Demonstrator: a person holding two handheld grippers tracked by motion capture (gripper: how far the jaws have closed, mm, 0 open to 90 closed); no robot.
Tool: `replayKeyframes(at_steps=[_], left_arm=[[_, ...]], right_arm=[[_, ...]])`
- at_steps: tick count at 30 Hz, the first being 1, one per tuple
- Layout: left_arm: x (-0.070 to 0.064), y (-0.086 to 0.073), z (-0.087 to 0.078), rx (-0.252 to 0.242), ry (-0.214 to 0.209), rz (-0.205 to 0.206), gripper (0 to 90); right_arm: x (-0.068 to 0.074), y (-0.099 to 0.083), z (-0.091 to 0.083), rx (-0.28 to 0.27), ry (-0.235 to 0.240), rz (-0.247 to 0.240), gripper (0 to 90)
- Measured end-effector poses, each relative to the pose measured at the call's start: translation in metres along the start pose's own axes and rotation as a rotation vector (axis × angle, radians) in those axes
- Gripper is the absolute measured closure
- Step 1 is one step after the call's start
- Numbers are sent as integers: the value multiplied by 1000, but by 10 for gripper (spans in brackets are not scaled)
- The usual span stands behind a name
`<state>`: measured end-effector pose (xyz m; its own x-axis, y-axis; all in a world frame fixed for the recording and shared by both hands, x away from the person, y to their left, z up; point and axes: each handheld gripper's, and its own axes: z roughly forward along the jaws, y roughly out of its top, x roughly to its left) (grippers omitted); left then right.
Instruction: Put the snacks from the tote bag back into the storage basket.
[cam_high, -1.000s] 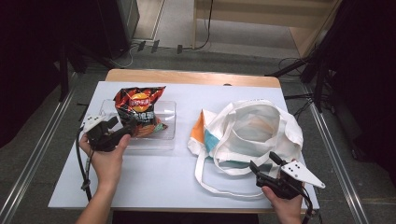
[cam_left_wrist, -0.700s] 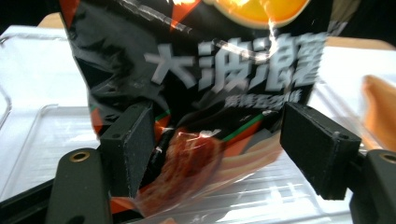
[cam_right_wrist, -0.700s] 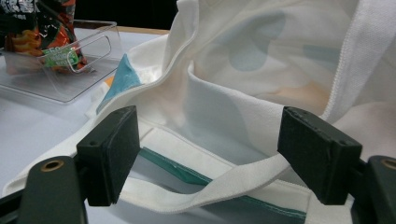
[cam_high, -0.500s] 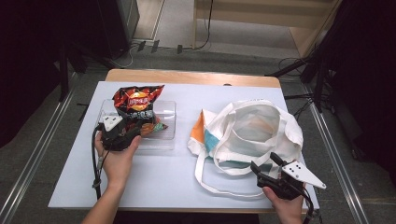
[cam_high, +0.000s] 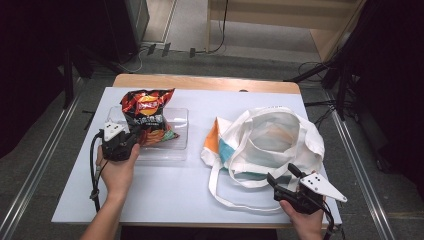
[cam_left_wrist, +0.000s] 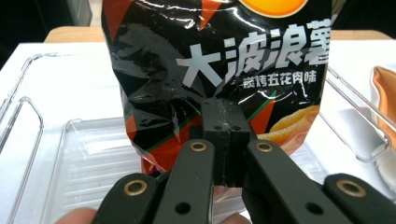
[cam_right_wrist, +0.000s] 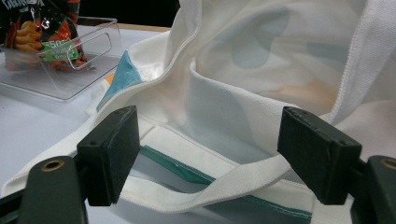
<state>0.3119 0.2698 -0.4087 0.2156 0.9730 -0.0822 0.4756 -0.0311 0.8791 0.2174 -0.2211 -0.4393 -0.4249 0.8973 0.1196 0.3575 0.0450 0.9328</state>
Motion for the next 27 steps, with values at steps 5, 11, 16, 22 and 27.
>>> replayKeyframes(at_steps=[5,11,16,22,27], left_arm=[[6,-1,-4,4,11,-1,900],[23,-5,-8,-14,49,-76,900],[29,1,-4,-14,30,-129,882],[28,18,13,49,47,-186,874],[32,25,25,85,64,-214,876]], right_arm=[[0,0,-1,-1,-2,5,218],[-2,1,-1,-2,-3,7,218],[-1,0,-1,0,-3,5,219],[-1,0,-2,-3,-10,3,220],[-1,-1,-4,0,-22,11,221]])
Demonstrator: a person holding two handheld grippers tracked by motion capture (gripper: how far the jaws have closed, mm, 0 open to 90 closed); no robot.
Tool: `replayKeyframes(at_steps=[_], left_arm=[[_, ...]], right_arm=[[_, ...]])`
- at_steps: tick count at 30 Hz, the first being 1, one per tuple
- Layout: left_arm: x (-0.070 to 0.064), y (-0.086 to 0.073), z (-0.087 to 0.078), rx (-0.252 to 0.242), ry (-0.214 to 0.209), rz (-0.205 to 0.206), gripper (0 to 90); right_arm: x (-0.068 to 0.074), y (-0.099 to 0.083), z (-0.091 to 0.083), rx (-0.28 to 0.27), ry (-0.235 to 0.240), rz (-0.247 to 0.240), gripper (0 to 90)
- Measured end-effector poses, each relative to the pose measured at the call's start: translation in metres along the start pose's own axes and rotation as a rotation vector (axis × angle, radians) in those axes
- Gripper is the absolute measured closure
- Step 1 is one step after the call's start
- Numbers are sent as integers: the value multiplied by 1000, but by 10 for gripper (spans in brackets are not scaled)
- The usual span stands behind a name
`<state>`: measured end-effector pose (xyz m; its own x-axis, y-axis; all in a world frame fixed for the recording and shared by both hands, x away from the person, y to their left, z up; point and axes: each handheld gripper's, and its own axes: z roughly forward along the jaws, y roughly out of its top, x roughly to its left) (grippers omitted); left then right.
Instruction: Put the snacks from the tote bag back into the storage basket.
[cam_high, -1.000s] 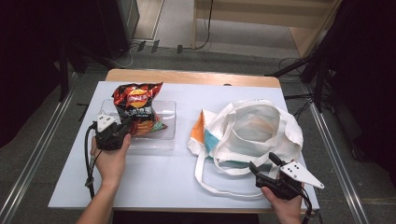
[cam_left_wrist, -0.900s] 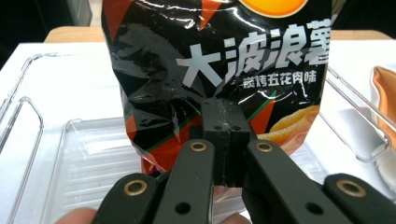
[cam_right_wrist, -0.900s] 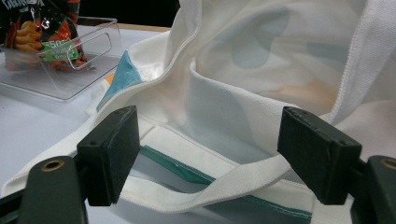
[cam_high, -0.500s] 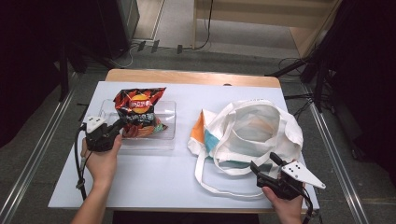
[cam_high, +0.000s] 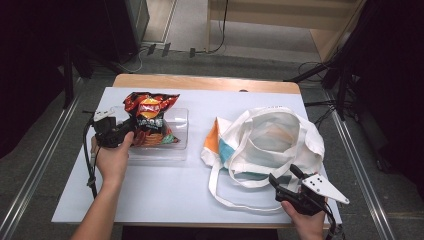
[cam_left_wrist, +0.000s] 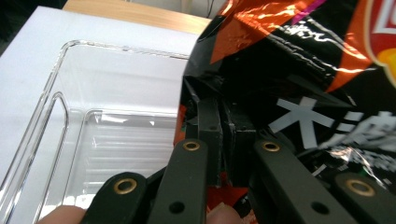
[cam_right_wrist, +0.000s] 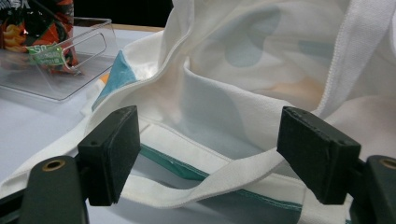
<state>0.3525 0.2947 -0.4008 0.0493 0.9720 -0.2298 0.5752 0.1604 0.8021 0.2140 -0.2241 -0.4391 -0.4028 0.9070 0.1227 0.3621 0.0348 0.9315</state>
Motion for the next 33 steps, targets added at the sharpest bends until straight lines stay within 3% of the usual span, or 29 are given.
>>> replayKeyframes(at_steps=[3,6,11,17,22,33], left_arm=[[5,2,1,-4,-23,-33,847],[4,-4,-7,-44,-44,-17,783],[2,-18,-24,-98,-78,38,651],[-5,-24,-45,-161,-123,127,352],[-12,-34,-53,-163,-171,184,152],[-11,-57,-75,-185,-212,251,10]], right_arm=[[0,-1,0,1,-4,-3,221],[-1,0,0,0,-2,-1,222],[0,0,2,0,6,-2,221],[3,2,4,-2,16,-9,221],[2,2,5,-5,16,-5,221],[-2,1,5,-2,9,-2,220]])
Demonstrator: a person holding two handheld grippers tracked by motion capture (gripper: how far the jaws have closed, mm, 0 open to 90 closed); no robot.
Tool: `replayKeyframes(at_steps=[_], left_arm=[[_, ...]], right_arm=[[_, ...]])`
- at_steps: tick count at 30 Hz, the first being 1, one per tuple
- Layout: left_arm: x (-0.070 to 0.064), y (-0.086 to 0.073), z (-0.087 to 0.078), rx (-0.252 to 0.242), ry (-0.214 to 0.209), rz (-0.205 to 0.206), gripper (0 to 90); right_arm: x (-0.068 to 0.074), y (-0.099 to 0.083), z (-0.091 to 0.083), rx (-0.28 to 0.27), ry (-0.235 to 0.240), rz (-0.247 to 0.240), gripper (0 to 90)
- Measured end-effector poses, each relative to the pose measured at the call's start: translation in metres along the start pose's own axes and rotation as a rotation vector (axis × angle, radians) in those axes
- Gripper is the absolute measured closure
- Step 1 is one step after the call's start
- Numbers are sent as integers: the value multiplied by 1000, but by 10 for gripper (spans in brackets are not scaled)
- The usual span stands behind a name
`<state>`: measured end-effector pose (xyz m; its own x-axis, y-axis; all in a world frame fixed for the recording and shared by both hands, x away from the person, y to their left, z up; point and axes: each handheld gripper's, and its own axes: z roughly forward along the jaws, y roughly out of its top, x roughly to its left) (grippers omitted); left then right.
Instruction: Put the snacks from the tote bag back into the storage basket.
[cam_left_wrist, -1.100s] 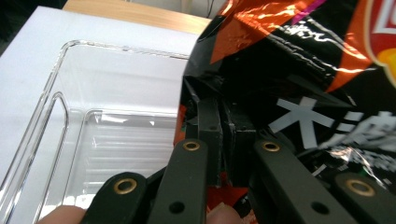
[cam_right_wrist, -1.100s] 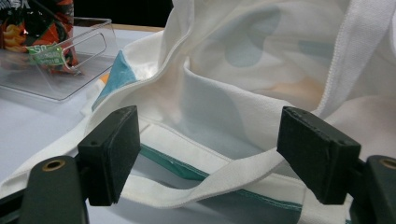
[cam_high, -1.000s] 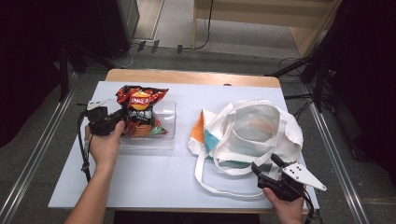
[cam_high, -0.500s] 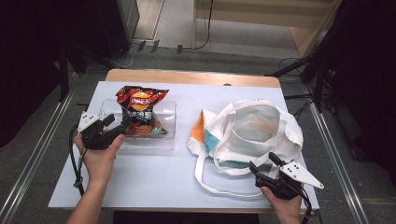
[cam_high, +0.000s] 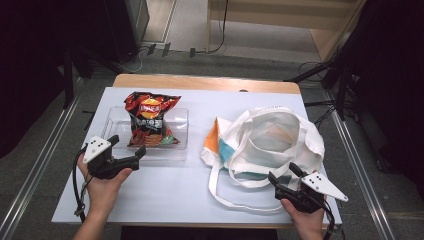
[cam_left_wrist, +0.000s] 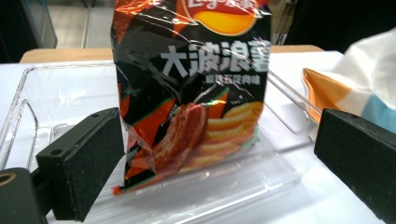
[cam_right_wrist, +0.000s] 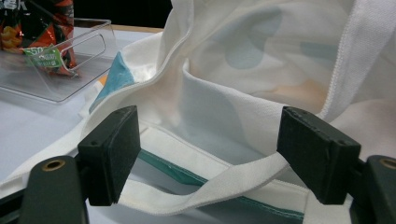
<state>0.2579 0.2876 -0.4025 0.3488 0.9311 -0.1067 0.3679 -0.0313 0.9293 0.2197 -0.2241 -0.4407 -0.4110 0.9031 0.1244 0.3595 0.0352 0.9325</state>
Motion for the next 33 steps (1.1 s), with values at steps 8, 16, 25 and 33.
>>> replayKeyframes(at_steps=[8,16,25,33], left_arm=[[-6,-14,-14,-3,-60,33,0],[-10,-23,-27,-18,-78,34,0],[-11,-33,-37,1,-91,54,0],[-4,-40,-49,-1,-67,58,0]], right_arm=[[-2,0,0,-3,-9,1,220],[-8,-2,-1,-5,-22,1,220],[-14,-1,-4,-17,-46,16,220],[-18,-2,-8,-25,-61,16,220]])
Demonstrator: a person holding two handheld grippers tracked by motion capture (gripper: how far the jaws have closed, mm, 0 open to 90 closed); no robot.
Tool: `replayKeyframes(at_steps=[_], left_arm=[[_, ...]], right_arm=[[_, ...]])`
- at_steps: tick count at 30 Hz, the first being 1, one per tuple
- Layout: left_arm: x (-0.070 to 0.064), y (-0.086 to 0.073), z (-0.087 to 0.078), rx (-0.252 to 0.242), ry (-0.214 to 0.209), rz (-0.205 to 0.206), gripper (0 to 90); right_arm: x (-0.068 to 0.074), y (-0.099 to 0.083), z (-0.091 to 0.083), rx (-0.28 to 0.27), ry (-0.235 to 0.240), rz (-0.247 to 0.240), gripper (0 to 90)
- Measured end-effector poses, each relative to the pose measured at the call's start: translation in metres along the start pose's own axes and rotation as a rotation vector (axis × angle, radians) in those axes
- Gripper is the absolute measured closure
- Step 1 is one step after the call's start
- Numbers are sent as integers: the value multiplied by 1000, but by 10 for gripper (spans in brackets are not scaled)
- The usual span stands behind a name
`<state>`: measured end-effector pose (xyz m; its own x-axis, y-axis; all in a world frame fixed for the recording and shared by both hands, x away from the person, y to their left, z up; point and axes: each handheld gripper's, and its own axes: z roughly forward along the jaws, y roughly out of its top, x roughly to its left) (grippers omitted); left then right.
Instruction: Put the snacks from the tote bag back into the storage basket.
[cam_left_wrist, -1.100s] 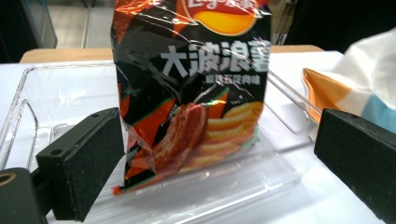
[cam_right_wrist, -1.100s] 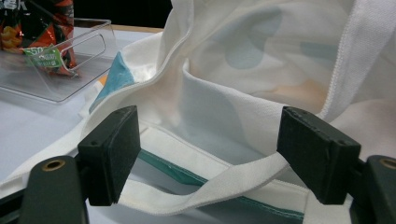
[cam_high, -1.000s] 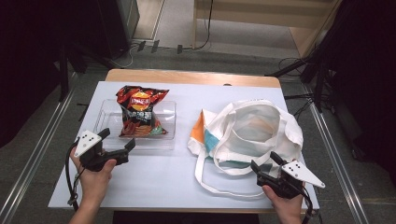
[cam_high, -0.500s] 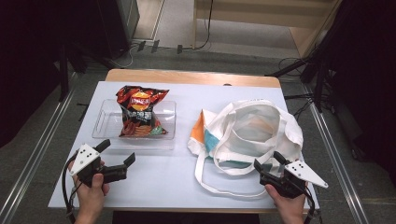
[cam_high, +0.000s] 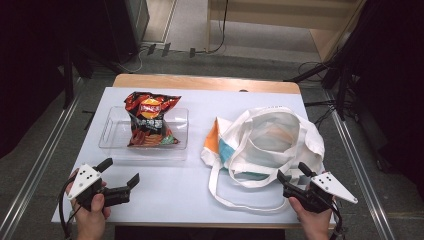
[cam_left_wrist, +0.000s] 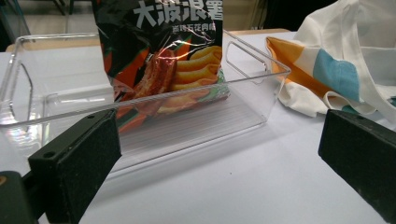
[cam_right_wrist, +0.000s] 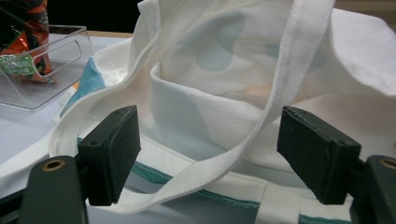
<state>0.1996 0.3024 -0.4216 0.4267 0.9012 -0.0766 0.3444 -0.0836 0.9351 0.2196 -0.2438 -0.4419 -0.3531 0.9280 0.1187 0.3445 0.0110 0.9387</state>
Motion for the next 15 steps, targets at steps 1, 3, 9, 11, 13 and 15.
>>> replayKeyframes(at_steps=[1,3,9,11,13,15], left_arm=[[1,-1,-1,1,10,3,0],[4,-2,-2,-2,9,-8,0],[10,-3,-4,-1,24,-7,0],[12,-5,-3,3,27,-9,0],[14,-7,-2,14,30,-7,0],[16,-9,-1,24,34,-2,0]], right_arm=[[-1,0,-1,-1,-3,5,220],[-3,0,-2,-5,-10,6,220],[-9,0,-5,-17,-29,9,220],[-10,1,-5,-16,-34,10,220],[-10,1,-5,-18,-37,14,220],[-10,2,-4,-21,-38,10,220]])
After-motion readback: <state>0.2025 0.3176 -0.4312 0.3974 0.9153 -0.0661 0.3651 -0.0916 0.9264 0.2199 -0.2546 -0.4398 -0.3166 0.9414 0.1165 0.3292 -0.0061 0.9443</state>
